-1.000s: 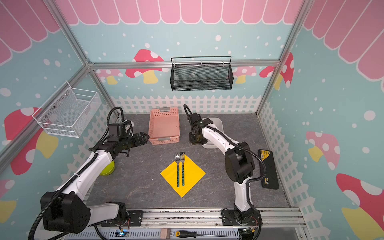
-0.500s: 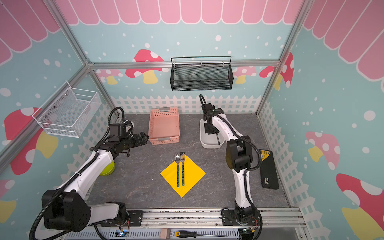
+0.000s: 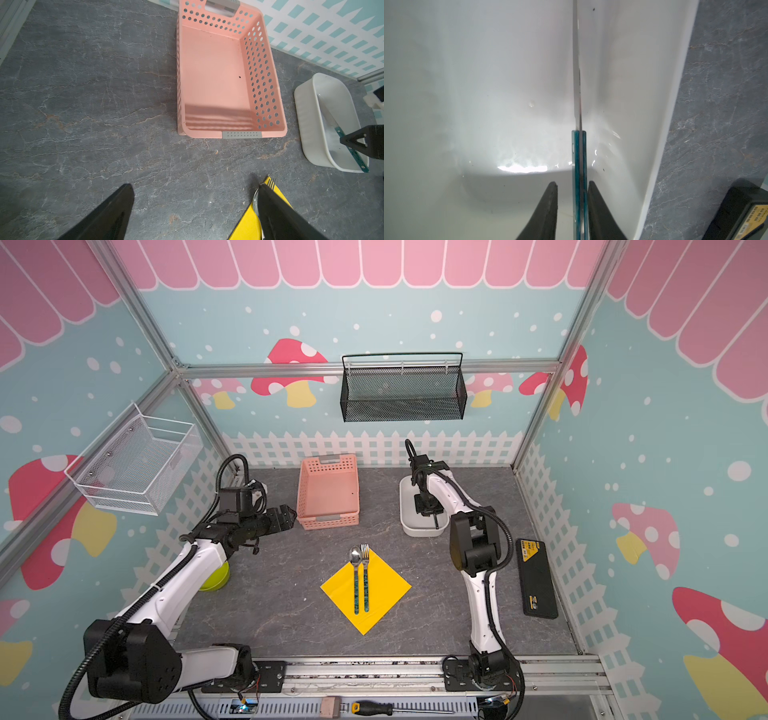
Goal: Place the utensils on the paper napkin and roll it up
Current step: 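Lower the right gripper onto the green-handled knife and close on it, then lift the knife upright with the right gripper while the left gripper approaches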
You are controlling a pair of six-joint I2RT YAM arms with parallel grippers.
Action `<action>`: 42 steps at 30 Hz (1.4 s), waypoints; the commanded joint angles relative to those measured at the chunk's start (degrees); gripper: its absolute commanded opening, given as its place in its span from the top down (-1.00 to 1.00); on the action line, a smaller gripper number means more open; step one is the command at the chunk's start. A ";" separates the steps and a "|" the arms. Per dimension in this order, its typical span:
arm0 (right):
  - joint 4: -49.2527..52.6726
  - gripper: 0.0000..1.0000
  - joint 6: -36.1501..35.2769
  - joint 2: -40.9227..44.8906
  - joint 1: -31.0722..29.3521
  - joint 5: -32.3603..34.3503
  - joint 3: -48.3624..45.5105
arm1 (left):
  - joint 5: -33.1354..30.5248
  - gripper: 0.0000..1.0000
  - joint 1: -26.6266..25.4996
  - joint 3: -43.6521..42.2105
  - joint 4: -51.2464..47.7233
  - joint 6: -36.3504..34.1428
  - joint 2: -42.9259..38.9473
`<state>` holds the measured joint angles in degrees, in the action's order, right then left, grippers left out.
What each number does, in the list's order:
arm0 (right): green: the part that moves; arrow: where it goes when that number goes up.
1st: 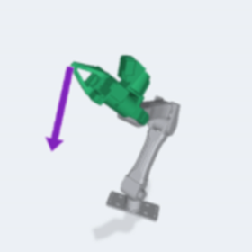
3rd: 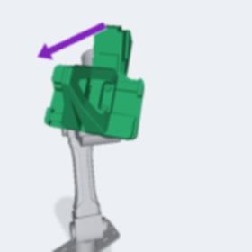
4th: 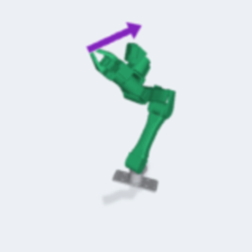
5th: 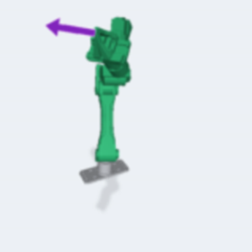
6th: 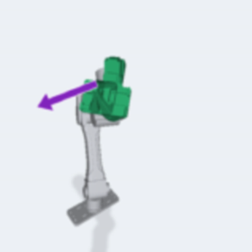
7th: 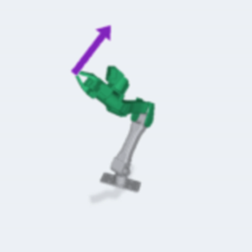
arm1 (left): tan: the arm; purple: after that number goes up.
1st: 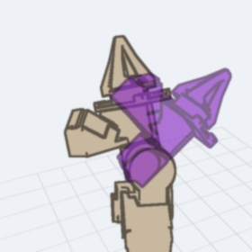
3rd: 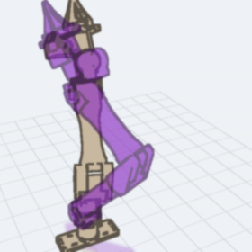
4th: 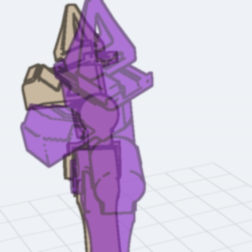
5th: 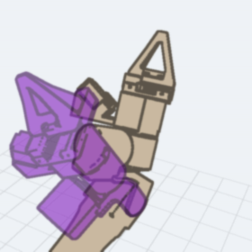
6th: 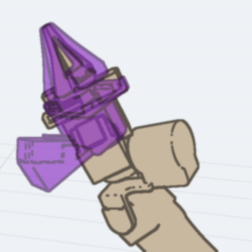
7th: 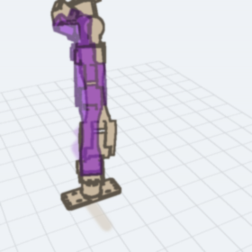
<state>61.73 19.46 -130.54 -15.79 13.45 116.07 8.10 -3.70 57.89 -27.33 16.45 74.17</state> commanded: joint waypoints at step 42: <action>-27.66 0.98 -0.39 43.00 -1.34 -31.65 -37.66 | 11.44 -0.75 0.27 -2.98 11.80 0.81 -6.88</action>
<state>43.83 19.14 -92.97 -16.62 -10.15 83.40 13.15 -3.49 55.75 -21.78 16.03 67.99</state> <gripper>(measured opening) 0.115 0.884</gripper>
